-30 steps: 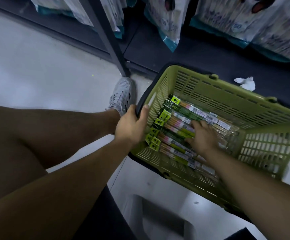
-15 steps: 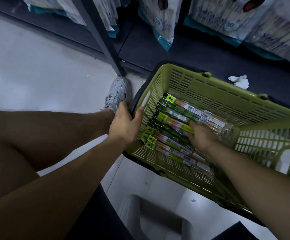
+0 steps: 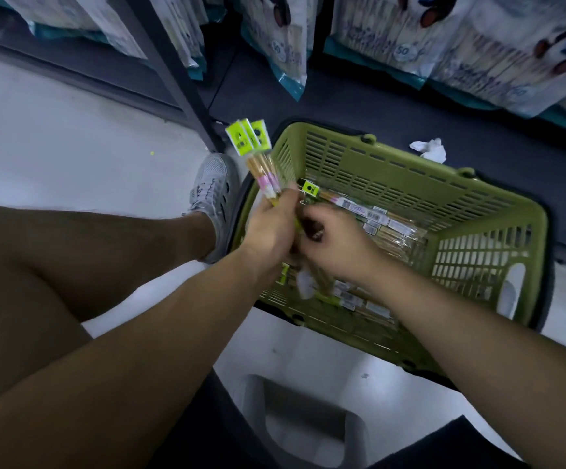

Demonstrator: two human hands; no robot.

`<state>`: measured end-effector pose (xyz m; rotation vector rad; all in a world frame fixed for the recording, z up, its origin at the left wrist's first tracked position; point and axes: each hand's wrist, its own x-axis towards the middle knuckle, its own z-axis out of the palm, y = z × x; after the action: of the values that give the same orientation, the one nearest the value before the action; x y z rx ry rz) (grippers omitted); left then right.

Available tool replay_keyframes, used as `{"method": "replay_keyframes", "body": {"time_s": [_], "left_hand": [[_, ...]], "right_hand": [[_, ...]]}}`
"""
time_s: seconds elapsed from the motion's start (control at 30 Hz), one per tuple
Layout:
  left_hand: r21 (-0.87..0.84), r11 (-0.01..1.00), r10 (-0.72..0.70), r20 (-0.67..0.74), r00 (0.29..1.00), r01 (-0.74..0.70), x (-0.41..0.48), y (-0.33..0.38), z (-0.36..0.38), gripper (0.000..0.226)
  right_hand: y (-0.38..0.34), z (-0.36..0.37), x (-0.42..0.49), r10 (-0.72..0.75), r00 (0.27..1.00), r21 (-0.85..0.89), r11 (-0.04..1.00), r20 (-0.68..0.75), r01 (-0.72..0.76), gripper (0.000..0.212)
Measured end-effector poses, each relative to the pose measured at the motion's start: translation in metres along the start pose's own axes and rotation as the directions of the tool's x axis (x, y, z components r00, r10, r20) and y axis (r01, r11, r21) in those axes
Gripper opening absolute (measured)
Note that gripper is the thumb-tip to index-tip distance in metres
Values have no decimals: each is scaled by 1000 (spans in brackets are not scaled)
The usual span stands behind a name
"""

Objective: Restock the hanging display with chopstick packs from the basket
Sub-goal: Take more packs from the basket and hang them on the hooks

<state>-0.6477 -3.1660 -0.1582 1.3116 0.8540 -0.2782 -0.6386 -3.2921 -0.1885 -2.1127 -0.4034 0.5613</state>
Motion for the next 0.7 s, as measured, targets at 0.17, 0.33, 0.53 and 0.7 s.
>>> {"method": "replay_keyframes", "body": {"time_s": [0.17,0.33,0.53,0.7], "left_hand": [[-40,996,76,-84,994,-79,13,27,-23,26],[128,986,126,-142,982,-108,21,33,-41,29],[105,989,112,-58,992,-106,22,31,-47,29],[101,987,131,-20,991,-129,23,29,-47,27]], "right_hand": [[76,-25,8,269,963,-268,926,-31,-267,49],[132,-28,22,475,870,-546,768,132,-336,103],[146,-4,34,404,915,-675,673,-8,-303,84],[144,-3,35,418,907,-668,688,47,-283,64]]}}
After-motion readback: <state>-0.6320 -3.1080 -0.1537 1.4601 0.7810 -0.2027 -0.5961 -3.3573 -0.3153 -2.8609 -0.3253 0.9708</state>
